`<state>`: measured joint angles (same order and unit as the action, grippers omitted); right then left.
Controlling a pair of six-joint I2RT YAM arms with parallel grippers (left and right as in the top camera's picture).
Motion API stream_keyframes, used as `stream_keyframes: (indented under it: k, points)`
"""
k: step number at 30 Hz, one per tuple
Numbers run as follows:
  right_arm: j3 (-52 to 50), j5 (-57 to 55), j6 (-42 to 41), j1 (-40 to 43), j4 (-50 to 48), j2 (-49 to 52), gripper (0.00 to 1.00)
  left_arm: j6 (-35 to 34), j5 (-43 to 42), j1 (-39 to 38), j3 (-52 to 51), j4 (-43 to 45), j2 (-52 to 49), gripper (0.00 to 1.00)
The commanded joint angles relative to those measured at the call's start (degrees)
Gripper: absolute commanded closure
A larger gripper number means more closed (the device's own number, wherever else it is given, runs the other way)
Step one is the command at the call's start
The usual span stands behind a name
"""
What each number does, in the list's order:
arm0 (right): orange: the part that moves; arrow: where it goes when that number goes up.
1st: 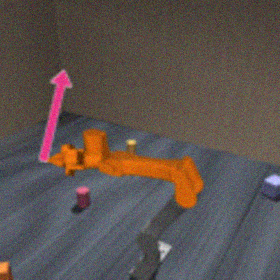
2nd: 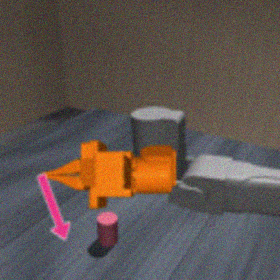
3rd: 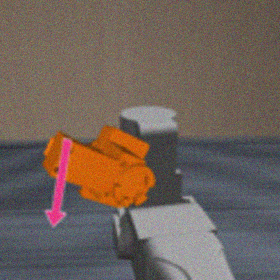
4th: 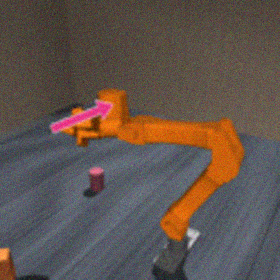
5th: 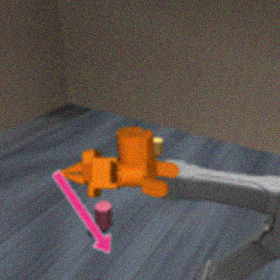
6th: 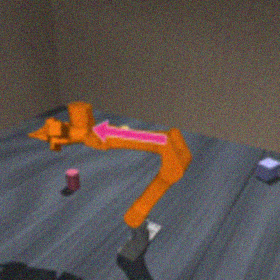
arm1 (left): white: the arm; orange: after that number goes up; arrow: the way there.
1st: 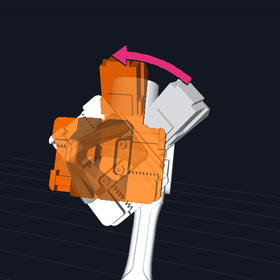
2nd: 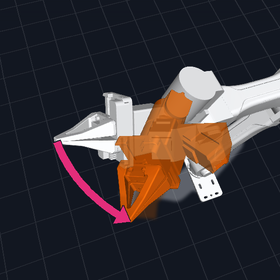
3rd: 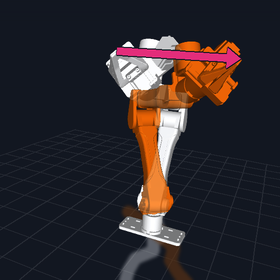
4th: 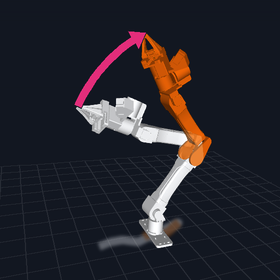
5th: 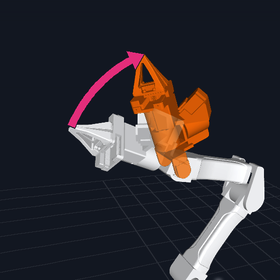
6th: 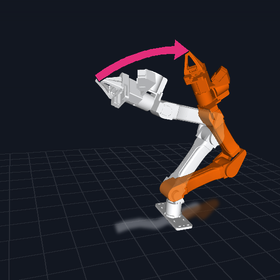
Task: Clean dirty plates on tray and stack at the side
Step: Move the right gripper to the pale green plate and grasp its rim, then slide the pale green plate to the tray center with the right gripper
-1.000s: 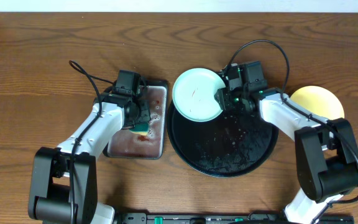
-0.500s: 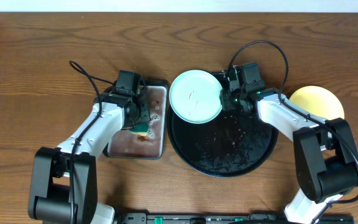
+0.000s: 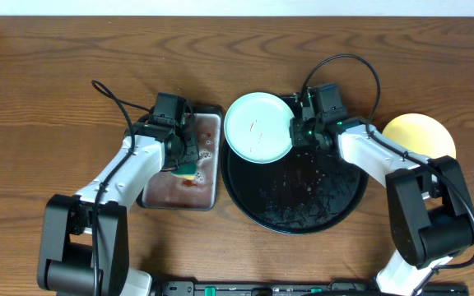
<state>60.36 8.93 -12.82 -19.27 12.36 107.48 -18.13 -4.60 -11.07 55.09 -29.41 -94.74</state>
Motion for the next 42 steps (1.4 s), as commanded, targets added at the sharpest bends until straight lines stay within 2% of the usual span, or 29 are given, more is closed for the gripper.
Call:
stream_keyframes:
  k: [1,5,11,18,23,28,36,42]
  points:
    - [-0.22,-0.42,-2.51,-0.83,0.07,2.16,0.78,0.50,-0.15,0.13,-0.50,-0.09,-0.42,0.93]
    - [-0.20,0.35,-2.99,-0.83,-0.26,2.25,0.99,0.50,-0.15,0.13,-0.50,-0.13,-0.42,0.93]
    - [-0.20,0.31,-1.09,-0.22,1.84,0.24,0.99,0.52,-0.15,0.13,-0.50,-0.17,-0.42,0.92]
    - [-0.20,-9.05,0.68,2.60,18.43,-10.25,0.99,0.52,-0.15,0.13,-0.50,-0.13,-0.42,0.92]
    - [-0.50,-10.36,0.66,3.32,27.41,-11.39,0.99,0.50,-0.15,0.13,-0.50,-0.13,-0.42,0.92]
    - [-4.55,-9.75,0.00,3.32,26.93,-11.23,0.99,0.52,-0.17,0.13,-0.50,-0.35,-0.42,0.92]
    - [-12.22,-9.73,-1.77,3.32,18.56,-11.23,0.99,1.95,-2.73,-0.28,-0.48,0.11,0.15,0.93]
    - [-13.68,-8.98,-1.75,3.10,16.22,-11.23,0.99,3.54,-2.71,-5.40,-0.44,0.79,5.07,0.93]
